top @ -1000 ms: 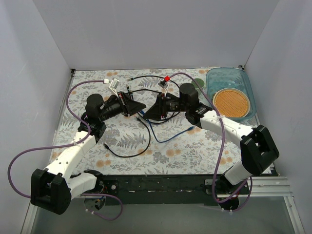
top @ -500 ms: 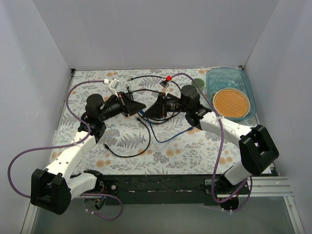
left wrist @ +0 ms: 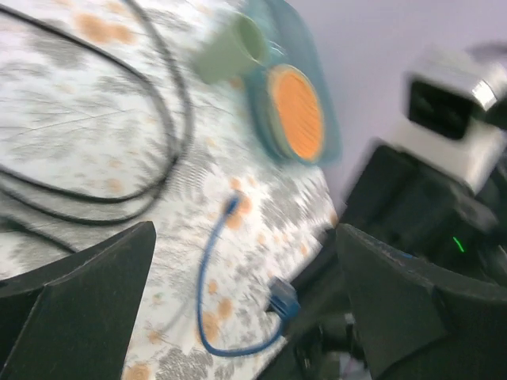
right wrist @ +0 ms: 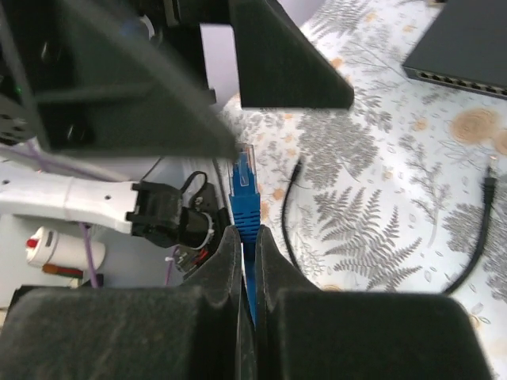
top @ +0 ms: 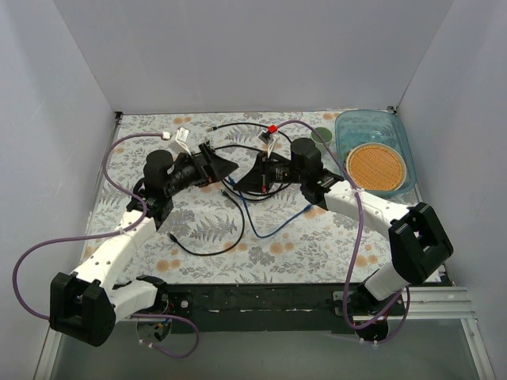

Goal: Insert the plug into the switch port

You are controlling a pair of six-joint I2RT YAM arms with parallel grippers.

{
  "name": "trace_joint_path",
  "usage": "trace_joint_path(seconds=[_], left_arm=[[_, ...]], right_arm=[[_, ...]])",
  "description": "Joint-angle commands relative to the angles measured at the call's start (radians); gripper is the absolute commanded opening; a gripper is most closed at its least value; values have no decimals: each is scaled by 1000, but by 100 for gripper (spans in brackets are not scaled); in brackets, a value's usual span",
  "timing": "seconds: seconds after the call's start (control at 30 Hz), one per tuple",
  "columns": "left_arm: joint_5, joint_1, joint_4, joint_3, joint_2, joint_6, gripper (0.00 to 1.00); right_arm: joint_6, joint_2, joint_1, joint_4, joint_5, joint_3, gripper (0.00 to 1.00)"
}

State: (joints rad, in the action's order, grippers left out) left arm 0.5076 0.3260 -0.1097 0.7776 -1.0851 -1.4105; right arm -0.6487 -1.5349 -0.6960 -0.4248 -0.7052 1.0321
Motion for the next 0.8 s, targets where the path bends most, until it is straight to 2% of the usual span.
trace_joint_path(seconds=[0.0,0.03,0.17,0.2,0.33,0.5,0.53,0.6,0.77], left_arm=[[-493,-25,352,152,-88,-15,98],[-530,-45,361,170,-110,-5,98],[-529,-88,360,268,-218,59,98],[-531,-94,363,290,-267,68,98],[-557,-119,390,399,-429,132,98],[-661,-120,462,593,-630,186,98],[-691,-122,490,650,-724,214,98],[-727,-120,516,737,-813,234,98],[-753,-119,527,883,-966,341,98]], right_arm=[[167,31,-2,211,180,68,1],[191,42,-2,242,212,72,1],[296,35,-5,411,347,121,1],[317,29,-10,490,422,152,1],[377,-4,-11,584,524,190,1],[412,-2,-13,615,593,194,1],[422,-4,-13,626,604,191,1],[426,2,-13,629,615,181,1],[429,13,-13,629,615,157,1]])
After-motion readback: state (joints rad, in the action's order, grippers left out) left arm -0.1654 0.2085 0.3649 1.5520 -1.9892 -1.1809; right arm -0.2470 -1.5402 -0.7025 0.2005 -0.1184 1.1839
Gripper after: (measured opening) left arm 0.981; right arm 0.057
